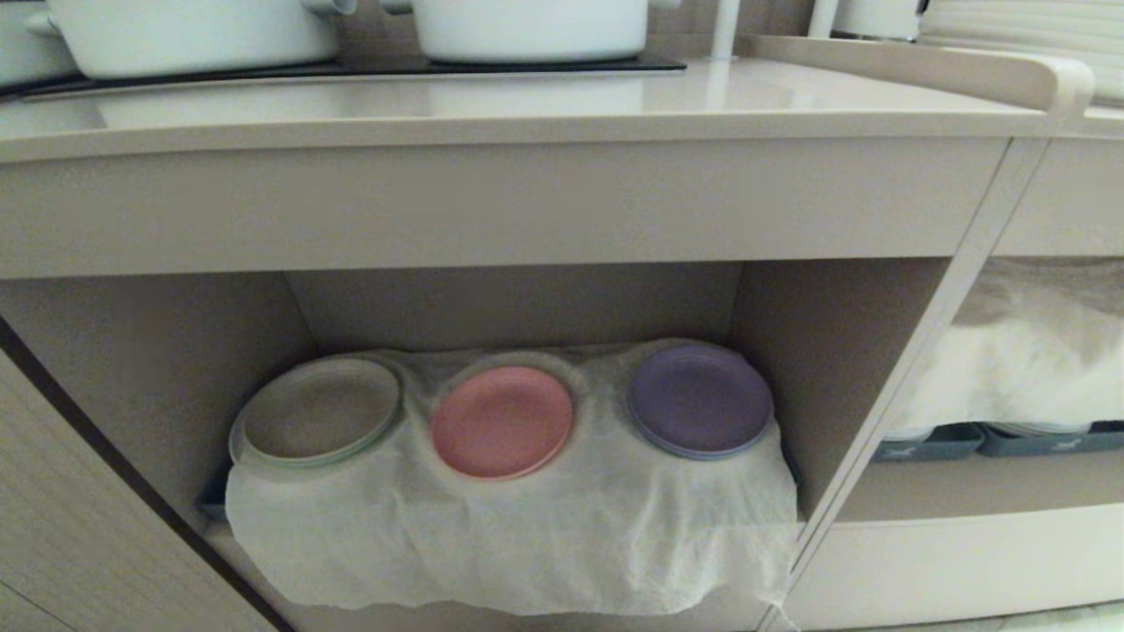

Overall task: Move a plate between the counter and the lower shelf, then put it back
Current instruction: Pick up the plate in the cupboard

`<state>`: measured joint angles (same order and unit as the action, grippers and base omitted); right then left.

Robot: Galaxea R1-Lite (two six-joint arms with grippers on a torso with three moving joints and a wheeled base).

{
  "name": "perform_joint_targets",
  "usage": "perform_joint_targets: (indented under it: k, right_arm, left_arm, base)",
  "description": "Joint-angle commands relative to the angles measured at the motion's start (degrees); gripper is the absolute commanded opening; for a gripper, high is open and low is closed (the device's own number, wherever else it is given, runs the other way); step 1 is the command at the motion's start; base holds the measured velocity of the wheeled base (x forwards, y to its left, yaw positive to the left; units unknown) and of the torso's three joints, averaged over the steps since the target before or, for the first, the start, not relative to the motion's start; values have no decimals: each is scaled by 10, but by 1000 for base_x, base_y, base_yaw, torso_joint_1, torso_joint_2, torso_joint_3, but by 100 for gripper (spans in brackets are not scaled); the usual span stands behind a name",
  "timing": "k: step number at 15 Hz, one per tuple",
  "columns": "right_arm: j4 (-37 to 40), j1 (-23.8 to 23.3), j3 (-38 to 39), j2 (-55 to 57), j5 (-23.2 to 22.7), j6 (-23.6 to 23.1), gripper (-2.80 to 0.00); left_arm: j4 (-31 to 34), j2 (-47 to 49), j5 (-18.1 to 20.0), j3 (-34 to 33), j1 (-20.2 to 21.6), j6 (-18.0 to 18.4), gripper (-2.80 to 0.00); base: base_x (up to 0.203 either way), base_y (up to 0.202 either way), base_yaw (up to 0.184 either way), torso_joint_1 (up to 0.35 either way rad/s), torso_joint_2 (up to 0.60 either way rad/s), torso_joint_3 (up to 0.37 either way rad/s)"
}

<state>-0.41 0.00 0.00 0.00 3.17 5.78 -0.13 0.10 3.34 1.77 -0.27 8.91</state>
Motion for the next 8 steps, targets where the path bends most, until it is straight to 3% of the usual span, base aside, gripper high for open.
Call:
perform_joint_targets:
  k: [1,4,8]
  right_arm:
    - [0,0,0,0,0,0,-280]
    - [0,0,0,0,0,0,-280]
    - [0,0,0,0,0,0,-280]
  left_arm:
    - [14,0,15,26,0,0,-280]
    - [68,4,35,59,0,0,-280]
    - [77,75,51,87,0,-13,-280]
  base:
    - [0,0,0,0,0,0]
    - [0,0,0,0,0,0]
    - [0,0,0,0,0,0]
